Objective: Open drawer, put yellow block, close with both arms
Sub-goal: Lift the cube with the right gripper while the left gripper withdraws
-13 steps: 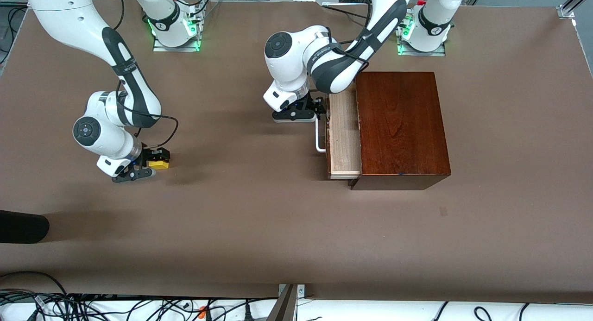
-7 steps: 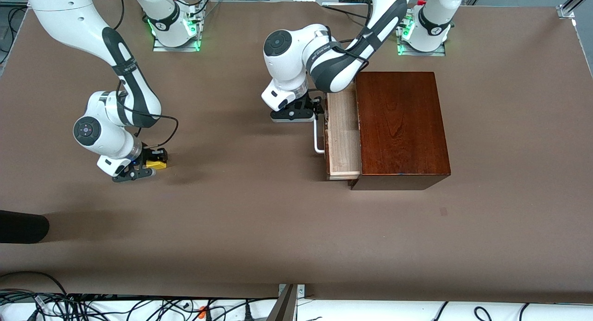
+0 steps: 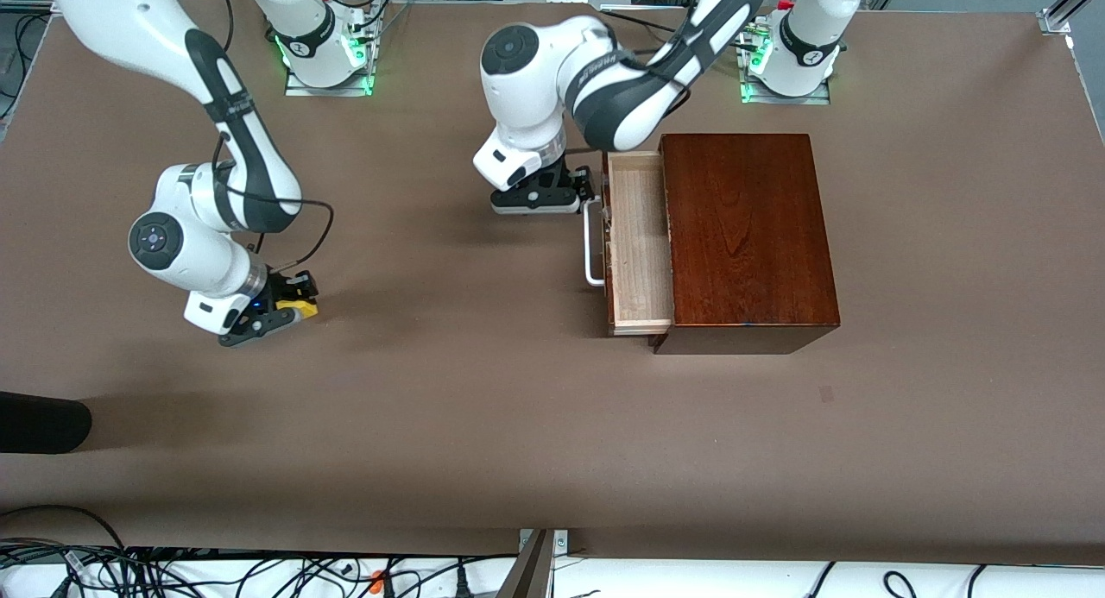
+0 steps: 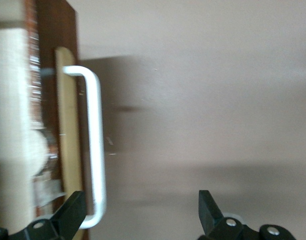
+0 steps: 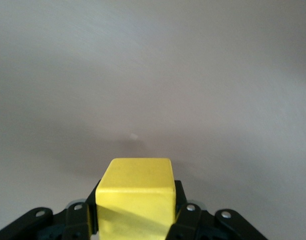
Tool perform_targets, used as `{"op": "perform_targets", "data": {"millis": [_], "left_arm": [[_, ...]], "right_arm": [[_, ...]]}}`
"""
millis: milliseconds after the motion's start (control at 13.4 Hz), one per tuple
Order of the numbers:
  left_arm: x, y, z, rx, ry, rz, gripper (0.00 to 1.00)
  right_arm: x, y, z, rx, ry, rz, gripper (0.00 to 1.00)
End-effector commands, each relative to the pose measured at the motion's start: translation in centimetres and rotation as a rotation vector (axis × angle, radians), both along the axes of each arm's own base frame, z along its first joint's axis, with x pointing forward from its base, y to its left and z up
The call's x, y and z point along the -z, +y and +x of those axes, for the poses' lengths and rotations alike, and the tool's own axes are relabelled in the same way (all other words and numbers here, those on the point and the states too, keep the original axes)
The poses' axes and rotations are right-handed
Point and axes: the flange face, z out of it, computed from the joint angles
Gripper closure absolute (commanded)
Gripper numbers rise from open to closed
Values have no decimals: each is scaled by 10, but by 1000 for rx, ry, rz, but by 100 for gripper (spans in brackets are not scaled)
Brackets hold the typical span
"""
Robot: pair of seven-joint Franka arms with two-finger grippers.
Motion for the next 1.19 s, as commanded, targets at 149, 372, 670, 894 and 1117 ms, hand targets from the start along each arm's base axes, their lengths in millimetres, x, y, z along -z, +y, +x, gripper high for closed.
{"op": "perform_targets", "data": {"millis": [149,372,670,894,1117], "left_arm": [[-102,40,25,40,119,52,0],[-135,91,61,129,189,38,0],[-166,169,103,294,234,-5,0],[-176,255,142,307,267,-15,0],[-186,320,159,227,267,-53,0]], "right_arm": [[-36,55,-2,-130,-29,37,84],[-58,133,-12,-283,17,18,86],[-76,205,-27,-414,-29,31,87],[-105,290,-55,-547,-92,55,87],[-134,362,-89,-706,-165,26,87]]}}
